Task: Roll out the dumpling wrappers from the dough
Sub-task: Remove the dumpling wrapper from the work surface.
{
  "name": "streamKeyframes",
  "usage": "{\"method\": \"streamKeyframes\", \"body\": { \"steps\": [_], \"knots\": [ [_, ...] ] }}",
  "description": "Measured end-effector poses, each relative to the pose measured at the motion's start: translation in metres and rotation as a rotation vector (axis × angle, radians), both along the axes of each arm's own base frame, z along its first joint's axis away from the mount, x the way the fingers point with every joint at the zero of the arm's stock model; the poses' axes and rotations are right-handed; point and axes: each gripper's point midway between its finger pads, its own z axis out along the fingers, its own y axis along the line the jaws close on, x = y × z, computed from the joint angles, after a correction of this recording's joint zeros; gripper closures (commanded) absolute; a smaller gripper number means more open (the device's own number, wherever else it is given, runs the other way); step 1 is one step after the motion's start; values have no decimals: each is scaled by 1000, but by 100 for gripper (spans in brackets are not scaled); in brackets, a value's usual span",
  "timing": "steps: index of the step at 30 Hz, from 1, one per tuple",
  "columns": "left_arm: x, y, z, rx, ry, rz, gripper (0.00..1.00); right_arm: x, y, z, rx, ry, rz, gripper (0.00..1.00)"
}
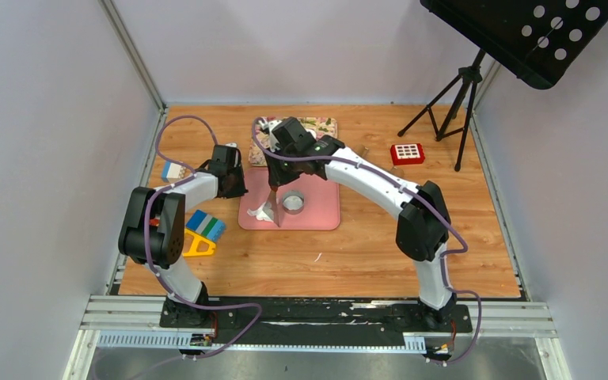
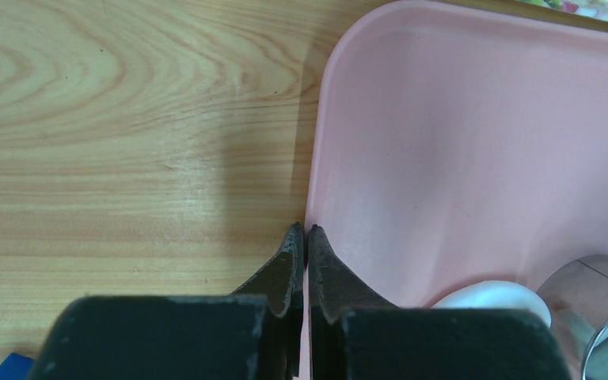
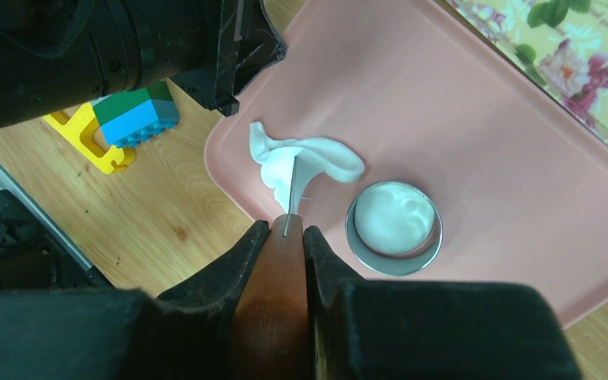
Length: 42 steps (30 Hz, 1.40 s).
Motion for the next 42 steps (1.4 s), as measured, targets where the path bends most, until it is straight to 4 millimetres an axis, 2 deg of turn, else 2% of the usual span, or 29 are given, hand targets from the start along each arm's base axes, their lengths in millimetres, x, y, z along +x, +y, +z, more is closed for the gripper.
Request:
{"method": "streamKeyframes", "body": {
  "steps": [24, 32, 37, 39, 42],
  "knots": [
    [0, -1, 0, -1, 0, -7, 100, 39, 45, 5, -23, -197, 54, 100],
    [-2, -6, 0, -23, 5, -23, 100, 53, 48, 23, -11, -277, 54, 100],
    [-2, -6, 0, -22, 5, -23, 90, 45, 50, 29, 14, -258, 94, 100],
    [-1, -5, 0, -21, 5, -22, 87, 41, 48, 37, 24, -258, 106, 100],
    [-2, -5, 0, -19, 8, -20, 83, 36, 45, 62, 56, -289, 119, 100]
  ]
}}
